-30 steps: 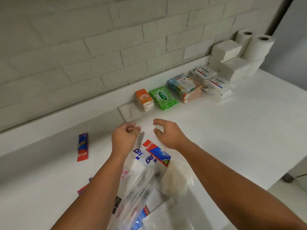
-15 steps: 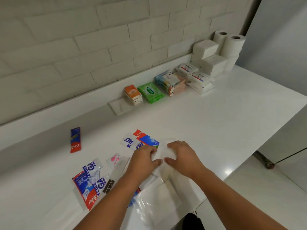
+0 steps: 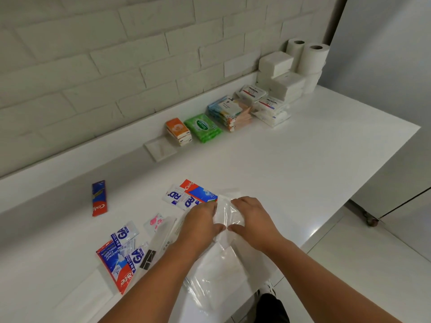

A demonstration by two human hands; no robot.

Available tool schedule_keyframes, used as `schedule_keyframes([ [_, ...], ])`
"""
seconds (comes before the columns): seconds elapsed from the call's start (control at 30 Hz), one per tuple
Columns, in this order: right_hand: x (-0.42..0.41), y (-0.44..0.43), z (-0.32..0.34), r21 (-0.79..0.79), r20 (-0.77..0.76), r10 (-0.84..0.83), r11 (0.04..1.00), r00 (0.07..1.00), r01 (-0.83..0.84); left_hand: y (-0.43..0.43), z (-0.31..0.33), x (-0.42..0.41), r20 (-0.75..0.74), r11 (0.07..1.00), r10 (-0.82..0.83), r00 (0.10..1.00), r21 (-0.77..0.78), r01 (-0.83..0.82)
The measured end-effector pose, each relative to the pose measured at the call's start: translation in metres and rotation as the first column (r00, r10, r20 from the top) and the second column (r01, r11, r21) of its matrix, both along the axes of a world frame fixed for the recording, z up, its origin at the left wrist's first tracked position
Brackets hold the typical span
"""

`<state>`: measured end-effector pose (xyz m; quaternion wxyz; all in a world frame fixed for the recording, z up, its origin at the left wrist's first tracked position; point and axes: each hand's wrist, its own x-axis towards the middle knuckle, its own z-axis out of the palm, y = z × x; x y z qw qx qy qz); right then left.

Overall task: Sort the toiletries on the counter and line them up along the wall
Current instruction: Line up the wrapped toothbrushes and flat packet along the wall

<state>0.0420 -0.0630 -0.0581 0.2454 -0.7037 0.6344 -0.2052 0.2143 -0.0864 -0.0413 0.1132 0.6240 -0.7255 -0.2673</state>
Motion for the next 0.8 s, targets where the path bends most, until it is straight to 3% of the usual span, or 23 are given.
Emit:
schedule_keyframes([
  [0.3,-0.010,-0.009,0.000,0.059,0.104,-0.120,0.992,0.987,0.114,-0.008,0.004,0.013,-0.220,0.988,0.143,0.965,0.083,-0.128],
  [0.6,-0.011,-0.027,0.015,0.130,0.321,-0.200,0.977,0.926,0.166,-0.016,0.007,0.027,-0.295,0.978,0.208,0.933,0.050,-0.202],
  [0.67,-0.008,-0.034,0.022,0.127,0.432,-0.218,0.975,0.875,0.180,-0.019,0.012,0.032,-0.353,0.972,0.232,0.906,0.058,-0.226],
  [0.8,0.006,-0.051,0.037,0.236,0.689,-0.296,0.955,0.661,0.182,-0.028,0.029,0.039,-0.489,0.955,0.263,0.832,0.012,-0.295],
])
